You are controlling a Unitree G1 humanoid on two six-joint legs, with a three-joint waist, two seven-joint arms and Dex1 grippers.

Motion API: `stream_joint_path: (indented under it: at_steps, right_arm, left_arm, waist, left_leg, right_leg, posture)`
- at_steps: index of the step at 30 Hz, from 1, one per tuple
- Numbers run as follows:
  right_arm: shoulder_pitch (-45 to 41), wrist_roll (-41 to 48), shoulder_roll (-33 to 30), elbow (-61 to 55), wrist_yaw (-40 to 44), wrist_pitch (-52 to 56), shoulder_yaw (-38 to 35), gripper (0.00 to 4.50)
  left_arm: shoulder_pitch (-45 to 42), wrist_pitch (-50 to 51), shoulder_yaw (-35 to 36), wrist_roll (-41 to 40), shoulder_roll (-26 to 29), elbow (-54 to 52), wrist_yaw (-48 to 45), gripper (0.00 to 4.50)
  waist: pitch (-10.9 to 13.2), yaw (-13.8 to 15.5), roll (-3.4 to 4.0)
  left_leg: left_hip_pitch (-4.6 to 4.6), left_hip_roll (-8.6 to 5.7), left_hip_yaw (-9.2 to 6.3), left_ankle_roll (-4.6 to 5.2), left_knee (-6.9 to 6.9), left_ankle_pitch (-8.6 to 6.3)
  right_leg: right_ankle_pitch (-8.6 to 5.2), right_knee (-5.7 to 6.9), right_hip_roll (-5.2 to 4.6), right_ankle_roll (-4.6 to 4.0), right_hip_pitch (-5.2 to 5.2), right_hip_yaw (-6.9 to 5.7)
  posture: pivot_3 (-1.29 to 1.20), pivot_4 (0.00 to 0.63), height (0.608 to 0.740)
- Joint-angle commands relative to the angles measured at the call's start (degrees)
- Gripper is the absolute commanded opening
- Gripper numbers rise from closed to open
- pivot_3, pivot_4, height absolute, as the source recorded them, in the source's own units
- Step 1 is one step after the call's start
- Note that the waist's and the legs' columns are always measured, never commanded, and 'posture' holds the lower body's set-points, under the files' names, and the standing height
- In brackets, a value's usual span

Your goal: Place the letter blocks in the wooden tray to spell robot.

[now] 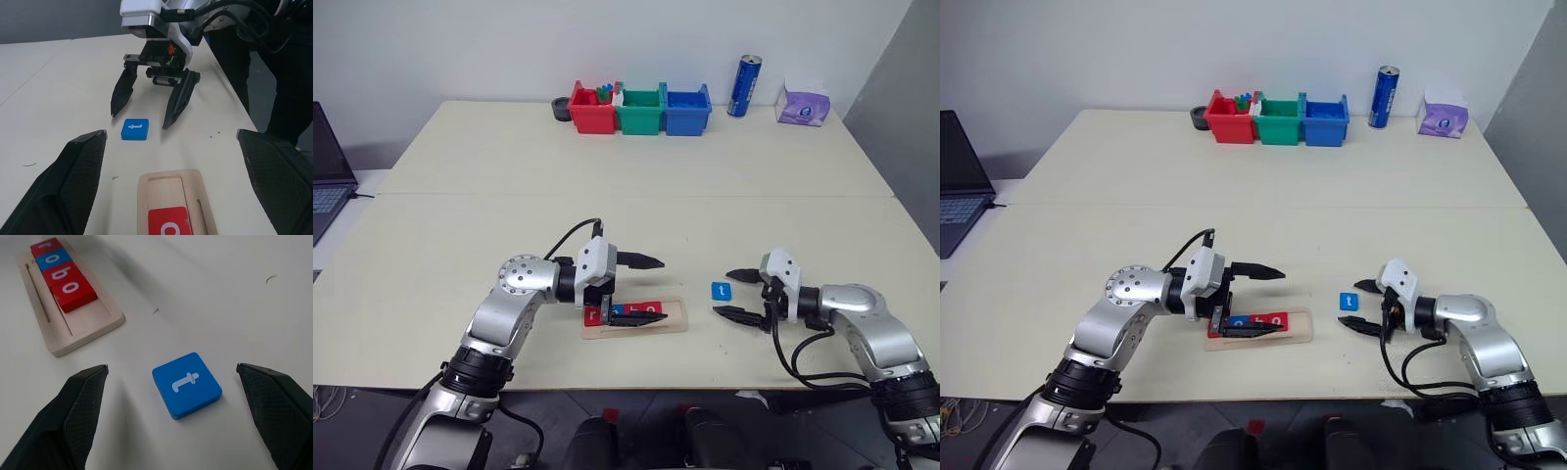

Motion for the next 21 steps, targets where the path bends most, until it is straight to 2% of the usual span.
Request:
stream_joint_path:
  at_steps: [1, 10, 14, 19, 20, 21]
  right_arm:
    - [-1.81, -0.35, 0.25, 0.79, 0.53, -1.46, -0.18, 4.47]
    - [-3.70, -1.13, 1.39, 4.31, 0.77, -1.42, 0.05, 4.47]
    - [-3.50, -0.93, 1.28, 4.10, 1.04, -1.29, -0.07, 3.55]
    - [-3.11, -1.58, 0.74, 3.68, 1.48, -1.89, 0.15, 1.71]
    - [-3.03, -1.50, 0.65, 3.45, 1.59, -1.79, 0.01, 1.44]
    - [-2.94, -1.43, 0.56, 3.17, 1.68, -1.68, -0.09, 1.46]
  left_arm:
    - [-1.10, -0.08, -0.30, -0.64, -0.24, -1.88, -0.19, 4.50]
    - [-1.40, -0.14, -0.33, -0.53, -0.08, -1.70, -0.42, 4.50]
    - [-1.42, -0.15, -0.32, -0.48, -0.02, -1.61, -0.47, 4.50]
    - [-1.61, -0.30, -0.36, -0.43, -0.19, -1.37, -0.46, 4.50]
    - [-1.58, -0.34, -0.39, -0.43, -0.22, -1.37, -0.47, 4.50]
    - [-1.50, -0.39, -0.41, -0.42, -0.23, -1.40, -0.47, 4.50]
  waist:
    - [0.00, 0.00, 0.00]
    - [0.00, 0.01, 0.00]
    - [0.00, 0.01, 0.00]
    - [0.00, 0.01, 0.00]
    - [0.00, 0.01, 0.00]
    - [0.00, 0.01, 0.00]
  left_leg:
    - [0.00, 0.00, 0.00, 0.00, 0.00, 0.00]
    - [0.00, 0.01, -0.02, 0.00, 0.01, 0.00]
    - [0.00, 0.01, -0.01, 0.00, 0.01, 0.00]
    - [0.00, 0.00, -0.01, 0.00, 0.02, 0.00]
    - [0.00, 0.01, -0.01, 0.00, 0.02, 0.00]
    - [0.00, 0.01, -0.02, 0.00, 0.02, 0.00]
  right_leg:
    - [0.00, 0.00, 0.00, 0.00, 0.00, 0.00]
    - [0.01, 0.01, -0.01, -0.01, 0.00, 0.01]
    - [0.01, 0.01, -0.01, -0.01, 0.00, 0.01]
    - [0.01, 0.02, -0.01, -0.01, 0.00, 0.01]
    - [0.01, 0.02, -0.01, -0.01, 0.00, 0.00]
    - [0.01, 0.02, -0.01, -0.01, 0.00, 0.01]
  posture:
    - [0.00, 0.150, 0.740]
    - [0.00, 0.150, 0.740]
    - [0.00, 0.150, 0.740]
    - [0.00, 0.150, 0.740]
    - [0.00, 0.150, 0.740]
    - [0.00, 0.150, 0.740]
